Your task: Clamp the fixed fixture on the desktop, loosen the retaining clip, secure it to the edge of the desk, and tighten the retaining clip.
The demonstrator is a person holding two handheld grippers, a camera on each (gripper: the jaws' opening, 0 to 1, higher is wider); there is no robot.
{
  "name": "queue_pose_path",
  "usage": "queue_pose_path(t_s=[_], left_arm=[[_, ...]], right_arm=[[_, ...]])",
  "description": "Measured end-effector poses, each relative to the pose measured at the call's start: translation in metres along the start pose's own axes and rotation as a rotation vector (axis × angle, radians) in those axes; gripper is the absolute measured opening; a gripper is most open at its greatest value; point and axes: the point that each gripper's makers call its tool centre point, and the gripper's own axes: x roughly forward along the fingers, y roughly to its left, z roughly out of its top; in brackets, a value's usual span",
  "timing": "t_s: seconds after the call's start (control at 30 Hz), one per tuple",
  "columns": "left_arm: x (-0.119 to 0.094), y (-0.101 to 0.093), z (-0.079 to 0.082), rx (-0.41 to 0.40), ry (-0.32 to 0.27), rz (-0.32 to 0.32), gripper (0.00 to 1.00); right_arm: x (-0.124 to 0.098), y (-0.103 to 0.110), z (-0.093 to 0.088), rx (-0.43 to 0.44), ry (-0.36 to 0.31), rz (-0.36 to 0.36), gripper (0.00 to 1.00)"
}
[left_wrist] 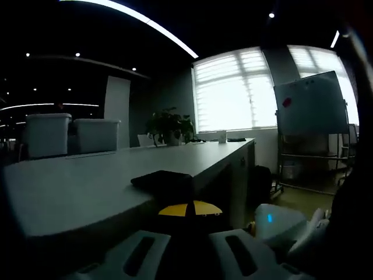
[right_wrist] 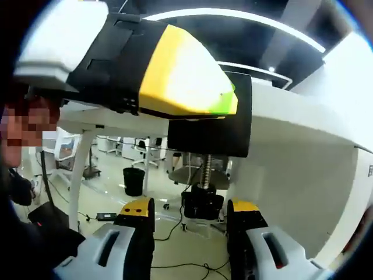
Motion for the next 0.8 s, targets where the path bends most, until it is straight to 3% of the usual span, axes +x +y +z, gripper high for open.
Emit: queue_pose_path(t_s=[0.17, 0.3, 0.43, 0.6, 0.7, 0.8], left_arm=[[0.0, 0.002, -0.002, 0.0, -0.002, 0.0, 0.01], [0.001, 0.002, -0.004, 0.003, 0.007, 0.004, 0.01], [0.001, 0.002, -0.005, 0.015, 0.015, 0.009, 0.01], [0.001, 0.002, -0.005, 0.013, 0.016, 0.011, 0.01], [0.001, 0.003, -0.005, 0.012, 0.018, 0.012, 0.01], [0.001, 0.003, -0.005, 0.011, 0.019, 0.011, 0.01]], right_arm=[[-0.003, -0.01, 0.005, 0.003, -0.006, -0.047, 0.29], [-0.005, -0.012, 0.012, 0.017, -0.021, -0.052, 0.32], [-0.007, -0.009, 0.016, 0.011, -0.029, -0.043, 0.25], [-0.008, -0.01, 0.016, 0.019, -0.025, -0.035, 0.24], [-0.006, -0.008, 0.016, 0.031, -0.025, 0.001, 0.24], [-0.004, -0.004, 0.017, 0.013, -0.029, 0.106, 0.23]])
